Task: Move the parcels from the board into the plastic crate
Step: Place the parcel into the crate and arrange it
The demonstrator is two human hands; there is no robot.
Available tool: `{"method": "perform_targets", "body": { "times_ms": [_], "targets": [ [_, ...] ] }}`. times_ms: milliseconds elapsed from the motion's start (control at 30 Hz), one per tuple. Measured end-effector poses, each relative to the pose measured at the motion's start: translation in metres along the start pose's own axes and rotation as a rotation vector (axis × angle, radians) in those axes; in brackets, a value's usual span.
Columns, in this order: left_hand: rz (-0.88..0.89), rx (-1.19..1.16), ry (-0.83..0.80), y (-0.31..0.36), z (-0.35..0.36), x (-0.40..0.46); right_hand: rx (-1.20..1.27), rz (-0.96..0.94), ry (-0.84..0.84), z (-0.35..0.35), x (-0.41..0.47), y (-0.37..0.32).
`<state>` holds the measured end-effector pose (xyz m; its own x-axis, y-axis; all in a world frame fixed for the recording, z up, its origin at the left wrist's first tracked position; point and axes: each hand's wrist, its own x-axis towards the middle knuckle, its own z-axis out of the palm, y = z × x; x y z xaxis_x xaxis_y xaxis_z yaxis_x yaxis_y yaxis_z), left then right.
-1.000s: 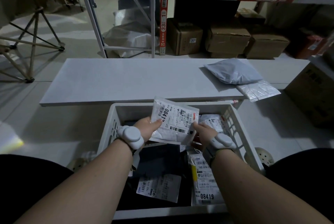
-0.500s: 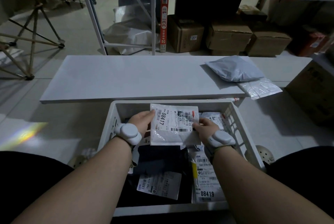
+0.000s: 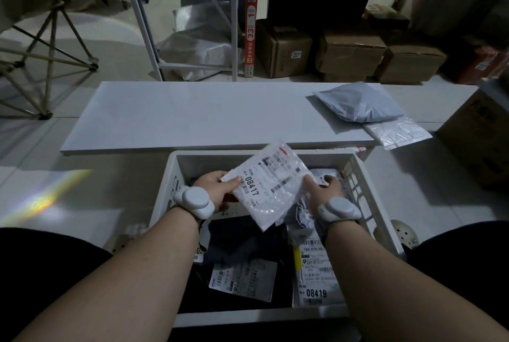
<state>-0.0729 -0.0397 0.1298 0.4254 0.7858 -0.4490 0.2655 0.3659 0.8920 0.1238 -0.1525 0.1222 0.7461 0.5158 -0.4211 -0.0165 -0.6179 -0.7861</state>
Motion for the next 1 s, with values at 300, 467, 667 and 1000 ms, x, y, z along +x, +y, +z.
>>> {"method": "perform_targets", "body": {
  "times_ms": [300,467,667,1000],
  "targets": [
    [-0.034,-0.098,-0.008,-0.005,0.007,0.004,0.265,0.066,-0.462,0.021,-0.018,0.003],
    [-0.041,-0.02,-0.076,-0.01,0.01,0.003,0.188,0.062,-0.422,0.022,-0.014,0.004],
    [0.003,0.068,-0.081,-0.015,0.01,0.006,0.152,0.048,-0.446,0.02,-0.019,0.003],
    [0.048,0.202,-0.121,-0.016,0.013,0.005,0.006,0.025,-0.451,0.022,-0.02,-0.001]
  ]
}}
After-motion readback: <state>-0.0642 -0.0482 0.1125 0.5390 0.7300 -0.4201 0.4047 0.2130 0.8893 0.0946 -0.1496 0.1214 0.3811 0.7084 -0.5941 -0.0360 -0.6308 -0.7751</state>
